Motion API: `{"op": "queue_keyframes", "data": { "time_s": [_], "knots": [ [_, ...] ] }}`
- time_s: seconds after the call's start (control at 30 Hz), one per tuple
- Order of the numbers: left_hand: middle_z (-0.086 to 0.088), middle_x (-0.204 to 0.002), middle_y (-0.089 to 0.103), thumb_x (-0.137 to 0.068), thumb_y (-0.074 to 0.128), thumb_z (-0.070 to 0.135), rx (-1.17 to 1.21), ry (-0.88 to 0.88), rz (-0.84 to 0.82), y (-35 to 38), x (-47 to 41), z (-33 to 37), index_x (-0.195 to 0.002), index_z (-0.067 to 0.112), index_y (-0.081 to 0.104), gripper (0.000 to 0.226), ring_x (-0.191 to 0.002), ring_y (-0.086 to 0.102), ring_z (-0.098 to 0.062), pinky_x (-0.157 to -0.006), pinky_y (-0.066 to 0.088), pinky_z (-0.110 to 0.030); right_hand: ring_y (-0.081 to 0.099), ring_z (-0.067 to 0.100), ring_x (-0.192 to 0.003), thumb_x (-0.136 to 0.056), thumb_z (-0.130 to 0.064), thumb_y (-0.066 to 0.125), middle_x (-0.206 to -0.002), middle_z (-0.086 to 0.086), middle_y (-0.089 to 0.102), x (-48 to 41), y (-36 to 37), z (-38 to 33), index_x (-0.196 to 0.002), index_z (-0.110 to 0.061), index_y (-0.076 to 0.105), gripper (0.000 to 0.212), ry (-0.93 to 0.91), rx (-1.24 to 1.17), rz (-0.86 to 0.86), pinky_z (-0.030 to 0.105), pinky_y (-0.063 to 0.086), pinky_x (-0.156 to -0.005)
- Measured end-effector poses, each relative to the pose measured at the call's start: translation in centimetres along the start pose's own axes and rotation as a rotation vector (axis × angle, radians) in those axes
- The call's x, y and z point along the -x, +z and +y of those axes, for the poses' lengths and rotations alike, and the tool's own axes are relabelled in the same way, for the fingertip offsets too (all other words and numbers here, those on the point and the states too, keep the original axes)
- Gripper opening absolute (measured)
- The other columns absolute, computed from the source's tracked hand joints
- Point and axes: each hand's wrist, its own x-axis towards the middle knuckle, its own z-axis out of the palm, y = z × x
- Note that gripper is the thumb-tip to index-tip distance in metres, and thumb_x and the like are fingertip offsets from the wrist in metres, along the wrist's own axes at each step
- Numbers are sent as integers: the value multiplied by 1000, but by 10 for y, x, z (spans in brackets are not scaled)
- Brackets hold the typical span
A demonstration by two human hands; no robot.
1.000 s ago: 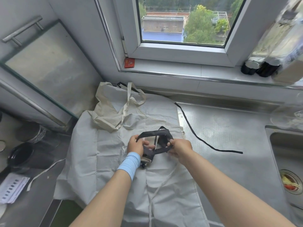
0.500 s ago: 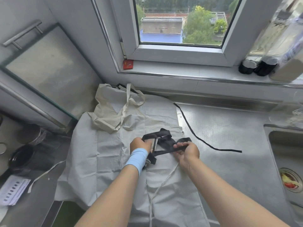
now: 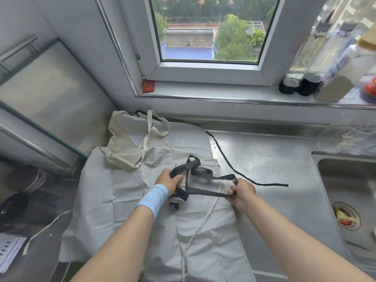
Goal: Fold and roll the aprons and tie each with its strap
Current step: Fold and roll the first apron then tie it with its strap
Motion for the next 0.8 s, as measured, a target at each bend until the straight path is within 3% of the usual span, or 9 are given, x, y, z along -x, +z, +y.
{"op": "queue_keyframes", "data": {
  "time_s": [0.1, 0.2, 0.3, 0.43, 0.5, 0.57, 0.67, 0.73, 0.8],
  "knots": [
    [-1, -91, 65, -87, 69, 14, 281, 190, -30, -20, 12, 5, -107, 10, 58, 23, -83, 59, -16, -65, 45, -12, 36, 19, -49, -96, -6, 33, -60, 2, 37, -9, 0, 1, -80, -15, 46, 22, 28, 47, -32, 34, 50, -58],
    [-5, -95, 70, -78, 74, -4, 383, 343, -133, -31, 20, 15, -100, 14, 62, 31, -82, 65, -12, -71, 49, -14, 33, 17, -48, -96, -6, 32, -59, 1, 38, -10, 11, -6, -76, -17, 45, 26, 40, 74, -56, 32, 47, -56],
    [7, -80, 70, -66, 81, -1, 104, 511, -225, -28, 29, 23, -80, 30, 68, 36, -75, 64, -8, -71, 51, -19, 34, 16, -44, -96, -6, 33, -53, 0, 39, -14, 25, -27, -69, -17, 47, 32, -11, 96, -67, 26, 41, -51],
    [2, -85, 67, -67, 78, 22, -502, 765, -124, -1, 39, 22, -90, 35, 70, 28, -78, 61, -18, -65, 44, -22, 39, 17, -40, -93, -11, 49, -54, 1, 49, -6, 45, -53, -73, -13, 59, 23, -190, 316, -94, 26, 44, -55],
    [4, -76, 67, -63, 78, 20, -607, 898, -74, 16, 39, 13, -87, 31, 70, 28, -72, 62, -22, -60, 41, -21, 41, 17, -39, -90, -16, 57, -58, 2, 57, 5, 56, -54, -80, -9, 67, 16, -364, 536, -131, 28, 45, -54],
    [8, -73, 68, -60, 74, 17, -610, 990, -74, 28, 39, 2, -82, 27, 68, 26, -67, 62, -23, -59, 49, -26, 48, 14, -42, -89, -21, 58, -61, 0, 65, 18, 64, -41, -78, -9, 70, 20, -563, 774, -209, 25, 43, -51],
    [2, -79, 66, -67, 56, 24, -544, 1014, -8, 40, 42, -18, -82, 25, 67, 19, -71, 59, -23, -64, 50, -30, 62, 12, -59, -91, -26, 53, -68, -3, 70, 28, 64, -3, -73, -16, 69, 26, -744, 1124, -315, 26, 44, -56],
    [-4, -83, 64, -70, 58, 29, -386, 850, 28, 44, 47, -26, -81, 26, 64, 13, -79, 57, -22, -68, 51, -36, 63, 16, -73, -92, -29, 52, -75, -3, 70, 28, 58, 22, -76, -17, 69, 26, -818, 1257, -316, 30, 47, -65],
    [-6, -84, 59, -71, 61, 28, -360, 835, 44, 46, 52, -32, -86, 25, 59, 16, -83, 52, -22, -66, 50, -35, 61, 16, -79, -93, -29, 51, -82, -2, 71, 27, 52, 37, -82, -18, 70, 24, -880, 1279, -293, 30, 46, -69]
  ]
}}
